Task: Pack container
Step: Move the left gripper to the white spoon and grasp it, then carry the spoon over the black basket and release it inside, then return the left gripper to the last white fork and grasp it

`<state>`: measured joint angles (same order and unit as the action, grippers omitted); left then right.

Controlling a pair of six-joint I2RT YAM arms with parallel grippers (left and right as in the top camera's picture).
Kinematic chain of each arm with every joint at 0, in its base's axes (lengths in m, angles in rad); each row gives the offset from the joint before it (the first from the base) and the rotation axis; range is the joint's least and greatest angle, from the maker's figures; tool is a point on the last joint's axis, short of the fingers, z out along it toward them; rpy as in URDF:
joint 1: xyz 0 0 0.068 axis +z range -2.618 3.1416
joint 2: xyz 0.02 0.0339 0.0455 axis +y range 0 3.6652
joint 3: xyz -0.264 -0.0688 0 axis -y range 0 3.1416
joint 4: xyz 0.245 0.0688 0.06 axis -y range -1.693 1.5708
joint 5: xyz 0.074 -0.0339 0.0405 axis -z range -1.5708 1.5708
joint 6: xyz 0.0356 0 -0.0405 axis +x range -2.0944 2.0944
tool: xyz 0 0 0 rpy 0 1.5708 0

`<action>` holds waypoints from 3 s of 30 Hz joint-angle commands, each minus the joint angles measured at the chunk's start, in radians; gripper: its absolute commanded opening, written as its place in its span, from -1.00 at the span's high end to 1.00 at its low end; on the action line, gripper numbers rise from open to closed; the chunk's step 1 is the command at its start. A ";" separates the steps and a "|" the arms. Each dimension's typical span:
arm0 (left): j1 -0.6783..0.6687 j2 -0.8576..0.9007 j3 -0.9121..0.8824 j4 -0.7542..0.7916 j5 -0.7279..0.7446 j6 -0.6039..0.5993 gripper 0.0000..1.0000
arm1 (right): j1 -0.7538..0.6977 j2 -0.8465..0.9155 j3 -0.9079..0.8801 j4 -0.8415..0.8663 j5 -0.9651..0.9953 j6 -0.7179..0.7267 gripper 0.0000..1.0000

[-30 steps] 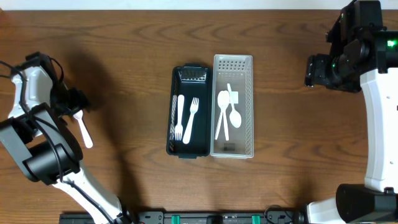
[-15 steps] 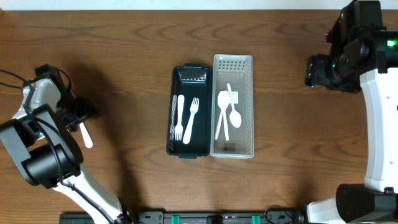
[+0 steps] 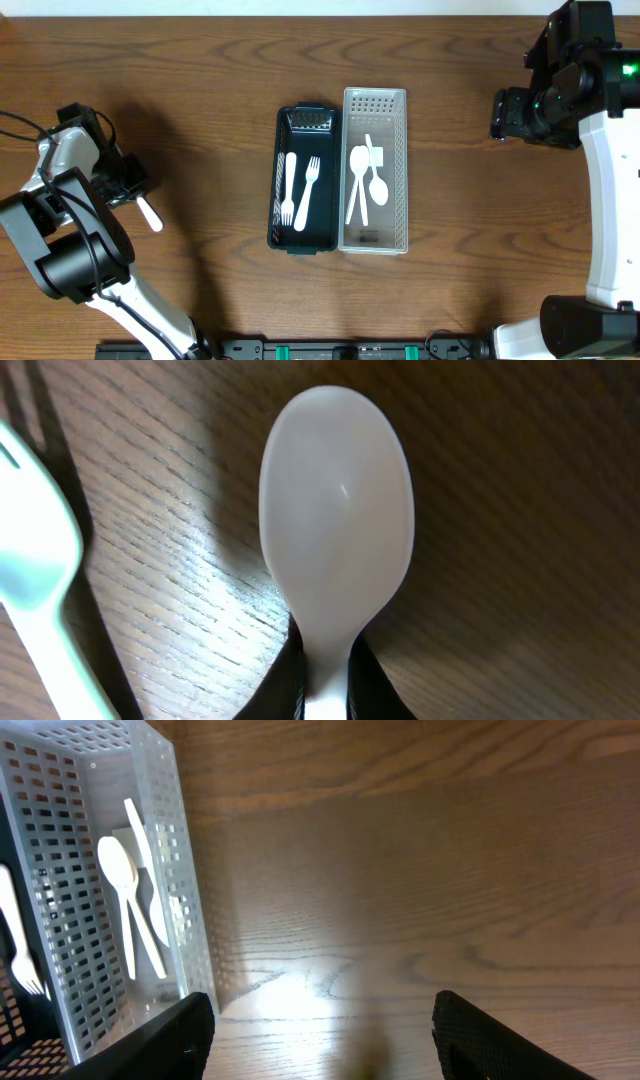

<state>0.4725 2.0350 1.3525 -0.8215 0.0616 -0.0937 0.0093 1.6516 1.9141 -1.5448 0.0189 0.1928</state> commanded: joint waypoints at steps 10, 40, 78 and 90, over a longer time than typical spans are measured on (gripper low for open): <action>-0.264 -0.334 0.106 -0.180 -0.018 -0.012 0.89 | -0.009 -0.015 0.006 0.019 0.007 -0.007 -0.47; -0.960 -0.048 0.123 -0.135 -0.016 -0.105 0.86 | -0.009 -0.015 0.006 -0.015 0.007 -0.008 -0.47; 0.036 -0.520 0.174 -0.304 -0.110 -0.042 -0.61 | -0.009 -0.015 0.006 -0.019 0.007 -0.026 -0.49; 0.148 -0.174 0.134 -0.218 -0.110 -0.013 -0.61 | -0.009 -0.015 0.006 -0.019 0.007 -0.026 -0.47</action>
<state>0.6113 1.8122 1.4887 -1.0447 -0.0578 -0.1276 0.0093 1.6516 1.9141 -1.5623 0.0189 0.1776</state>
